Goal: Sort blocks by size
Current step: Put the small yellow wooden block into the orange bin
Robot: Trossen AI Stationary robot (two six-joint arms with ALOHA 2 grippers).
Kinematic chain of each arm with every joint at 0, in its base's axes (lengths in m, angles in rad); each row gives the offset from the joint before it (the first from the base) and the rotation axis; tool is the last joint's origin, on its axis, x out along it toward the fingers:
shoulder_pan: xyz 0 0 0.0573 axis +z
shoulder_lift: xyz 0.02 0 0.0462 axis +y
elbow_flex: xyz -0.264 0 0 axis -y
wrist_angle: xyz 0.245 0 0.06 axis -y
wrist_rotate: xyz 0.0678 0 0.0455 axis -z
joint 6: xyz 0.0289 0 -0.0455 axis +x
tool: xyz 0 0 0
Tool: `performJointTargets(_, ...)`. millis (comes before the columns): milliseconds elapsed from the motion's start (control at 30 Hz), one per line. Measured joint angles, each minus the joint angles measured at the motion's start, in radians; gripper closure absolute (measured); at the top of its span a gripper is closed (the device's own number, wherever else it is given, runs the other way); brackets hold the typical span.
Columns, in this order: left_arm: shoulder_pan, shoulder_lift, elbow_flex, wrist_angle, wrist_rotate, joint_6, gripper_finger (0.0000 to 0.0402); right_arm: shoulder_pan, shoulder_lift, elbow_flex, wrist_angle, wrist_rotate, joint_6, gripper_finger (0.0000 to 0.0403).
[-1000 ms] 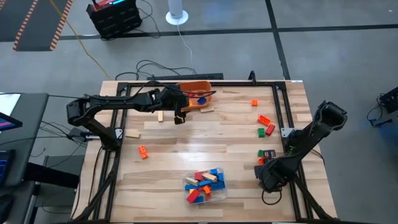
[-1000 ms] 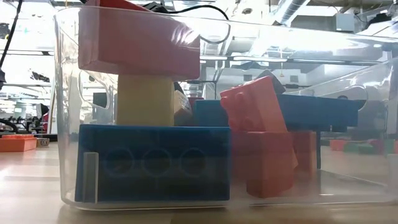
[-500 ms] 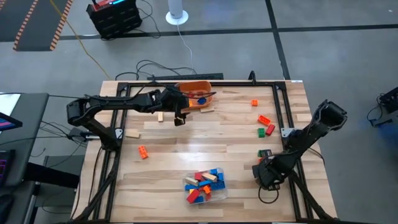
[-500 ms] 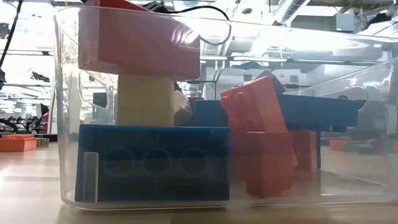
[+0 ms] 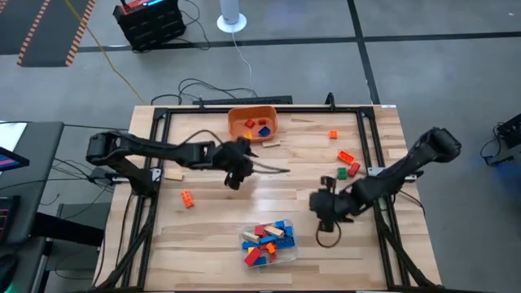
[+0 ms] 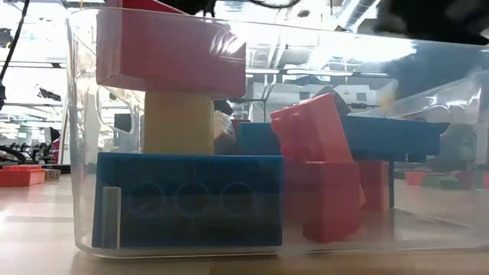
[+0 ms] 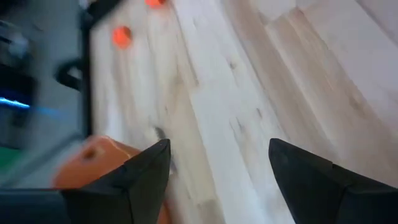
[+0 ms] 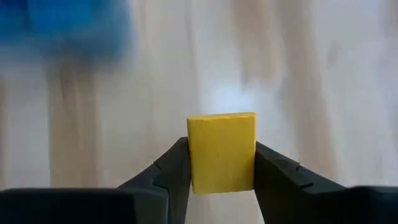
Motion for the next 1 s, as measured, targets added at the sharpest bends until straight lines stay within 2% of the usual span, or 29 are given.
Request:
performJointTargets(133, -0.078, 0.012, -0.027, 0.123, -0.104, 0.068, 0.0152, -0.108, -0.030, 0.001, 0.242, 0.014, -0.155, 0.0233)
performJointTargets(233, -0.115, 0.029, -0.031, 0.197, -0.124, 0.104, 0.0156, -0.182, -0.022, 0.001, 0.438, 0.000, -0.288, 0.0243)
performJointTargets(367, -0.144, 0.036, -0.032, 0.300, -0.149, 0.147, 0.0156, -0.276, -0.002, 0.001, 0.644, -0.096, -0.365, 0.0235)
performJointTargets(500, -0.169, 0.035, -0.031, 0.404, -0.171, 0.191, 0.0157, -0.333, 0.009, 0.002, 0.762, -0.171, -0.388, 0.0226)
performJointTargets(700, -0.208, 0.035, -0.031, 0.464, -0.170, 0.382, 0.0157, -0.370, 0.011, 0.001, 0.821, -0.277, -0.391, 0.0238)
performJointTargets(833, -0.217, 0.035, -0.031, 0.484, -0.120, 0.432, 0.0157, -0.387, 0.012, 0.001, 0.816, -0.338, -0.390, 0.0233)
performJointTargets(1000, -0.217, 0.035, -0.031, 0.508, -0.013, 0.476, 0.0157, -0.406, 0.012, 0.001, 0.814, -0.364, -0.383, 0.0229)
